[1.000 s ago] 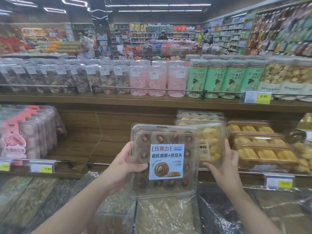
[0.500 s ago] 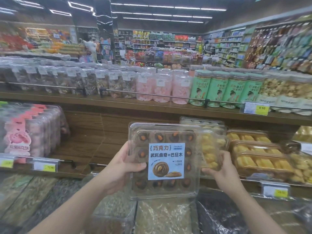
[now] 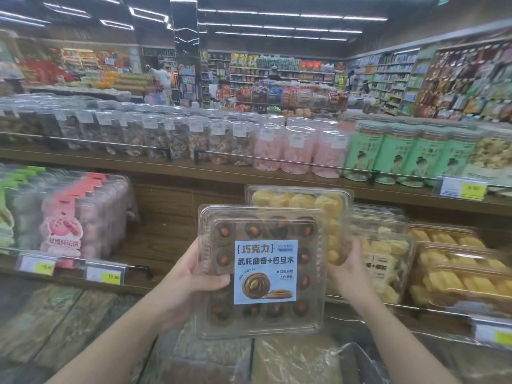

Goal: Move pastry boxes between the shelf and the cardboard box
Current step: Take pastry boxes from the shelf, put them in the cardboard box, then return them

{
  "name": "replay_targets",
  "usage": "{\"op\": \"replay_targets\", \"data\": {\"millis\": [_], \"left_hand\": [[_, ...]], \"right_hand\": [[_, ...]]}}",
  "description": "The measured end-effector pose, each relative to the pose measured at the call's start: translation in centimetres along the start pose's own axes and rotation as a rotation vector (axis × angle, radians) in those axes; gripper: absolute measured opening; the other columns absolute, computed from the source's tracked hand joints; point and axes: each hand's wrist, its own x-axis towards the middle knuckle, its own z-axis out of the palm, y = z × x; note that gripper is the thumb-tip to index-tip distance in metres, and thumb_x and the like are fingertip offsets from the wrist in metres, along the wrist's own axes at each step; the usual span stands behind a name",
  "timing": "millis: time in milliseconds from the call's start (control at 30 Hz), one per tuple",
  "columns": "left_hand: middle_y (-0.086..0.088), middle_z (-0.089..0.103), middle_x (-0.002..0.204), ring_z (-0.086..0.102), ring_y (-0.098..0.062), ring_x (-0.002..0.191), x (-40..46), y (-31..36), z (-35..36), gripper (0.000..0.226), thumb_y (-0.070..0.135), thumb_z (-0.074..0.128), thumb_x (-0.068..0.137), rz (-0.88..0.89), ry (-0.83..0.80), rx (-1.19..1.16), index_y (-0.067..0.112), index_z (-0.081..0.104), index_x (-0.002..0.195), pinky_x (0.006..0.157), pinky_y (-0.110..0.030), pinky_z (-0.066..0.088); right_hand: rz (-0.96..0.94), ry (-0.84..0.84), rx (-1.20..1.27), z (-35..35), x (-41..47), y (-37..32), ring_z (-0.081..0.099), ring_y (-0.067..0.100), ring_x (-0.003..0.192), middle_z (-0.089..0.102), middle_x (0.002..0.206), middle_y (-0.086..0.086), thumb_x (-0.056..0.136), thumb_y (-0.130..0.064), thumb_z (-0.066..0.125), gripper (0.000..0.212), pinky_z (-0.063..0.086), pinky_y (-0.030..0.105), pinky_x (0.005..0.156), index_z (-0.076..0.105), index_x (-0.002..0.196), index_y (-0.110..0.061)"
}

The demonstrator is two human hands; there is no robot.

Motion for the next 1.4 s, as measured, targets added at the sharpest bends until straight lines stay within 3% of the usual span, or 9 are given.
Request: {"op": "replay_targets", "data": {"millis": [167,333,400,533,633,733,833,1000,1400], "left_hand": [[-0.023,0.066,0.135,0.071,-0.034,0.114,-0.5,1.5,-3.7,0.07,-0.023,0.069,0.078,-0.035,0.037,0.016,0.022,0.061,0.132,0.084,-0.042,0.062],[-0.027,0.063,0.136,0.071,-0.036,0.114,0.0,2.8,-7.4,0.069,-0.025,0.064,0.081,-0.041,0.045,0.006,0.019,0.06,0.133,0.085,-0.041,0.062],[-0.027,0.063,0.136,0.071,-0.036,0.112,0.3,3.2,-8.8,0.069,-0.023,0.067,0.079,-0.05,0.066,0.01,0.021,0.061,0.133,0.083,-0.043,0.063],[-0.024,0.068,0.131,0.073,-0.034,0.109,1.4,3.2,-11.3,0.067,-0.023,0.067,0.078,-0.084,0.084,0.001,0.021,0.063,0.129,0.079,-0.04,0.063],[-0.022,0.067,0.134,0.069,-0.036,0.118,2.7,2.7,-13.0,0.066,-0.014,0.073,0.072,-0.108,0.067,-0.005,0.024,0.066,0.126,0.089,-0.042,0.061],[-0.022,0.065,0.136,0.065,-0.039,0.125,4.0,1.7,-14.0,0.07,-0.01,0.074,0.072,-0.131,0.065,0.01,0.023,0.061,0.133,0.102,-0.049,0.056],[-0.024,0.062,0.139,0.058,-0.044,0.131,4.6,0.7,-14.3,0.069,-0.009,0.074,0.074,-0.131,0.043,0.024,0.021,0.059,0.134,0.112,-0.062,0.04],[-0.025,0.061,0.137,0.065,-0.032,0.121,4.6,0.5,-14.0,0.072,-0.009,0.074,0.069,-0.131,0.096,0.039,0.033,0.067,0.127,0.1,-0.046,0.052],[-0.012,0.069,0.134,0.068,-0.029,0.122,3.7,0.6,-13.4,0.071,-0.01,0.073,0.07,-0.095,0.105,0.092,0.033,0.068,0.126,0.1,-0.042,0.055]], "right_hand": [[0.049,0.009,0.071,6.8,1.8,-0.8,0.054,0.0,0.088,0.057,0.108,-0.011,0.088,-0.013,0.076,0.055,0.037,0.008,0.063,0.036,0.125,-0.022],[0.076,0.016,0.126,11.6,4.3,-0.1,0.054,0.004,0.084,0.054,0.101,-0.006,0.085,0.0,0.076,0.054,0.042,0.003,0.061,0.036,0.12,-0.009],[0.11,0.031,0.153,12.5,5.5,1.4,0.058,0.006,0.083,0.056,0.102,-0.004,0.081,0.0,0.081,0.06,0.048,0.008,0.062,0.036,0.12,-0.01],[0.212,0.067,0.17,12.5,7.3,4.0,0.066,0.019,0.101,0.061,0.116,0.0,0.074,-0.008,0.09,0.073,0.06,0.043,0.082,0.038,0.124,-0.018],[0.261,0.111,0.139,12.4,8.6,4.9,0.063,0.012,0.097,0.059,0.108,-0.006,0.075,-0.003,0.087,0.071,0.055,0.031,0.077,0.04,0.127,-0.014],[0.283,0.147,0.134,12.8,9.8,5.9,0.065,0.022,0.109,0.061,0.117,-0.004,0.073,-0.006,0.089,0.078,0.057,0.048,0.093,0.042,0.134,-0.017],[0.296,0.229,0.107,13.2,10.7,6.5,0.06,0.023,0.117,0.063,0.127,0.003,0.079,-0.01,0.085,0.073,0.051,0.044,0.102,0.046,0.141,-0.014],[0.289,0.3,0.002,13.7,11.2,7.4,0.06,0.031,0.119,0.065,0.129,0.009,0.082,-0.023,0.083,0.069,0.046,0.042,0.102,0.047,0.141,-0.012],[0.335,0.276,-0.104,13.7,12.3,6.7,0.054,0.04,0.127,0.057,0.139,0.018,0.083,-0.023,0.082,0.088,0.045,0.046,0.104,0.028,0.151,-0.01]]}}
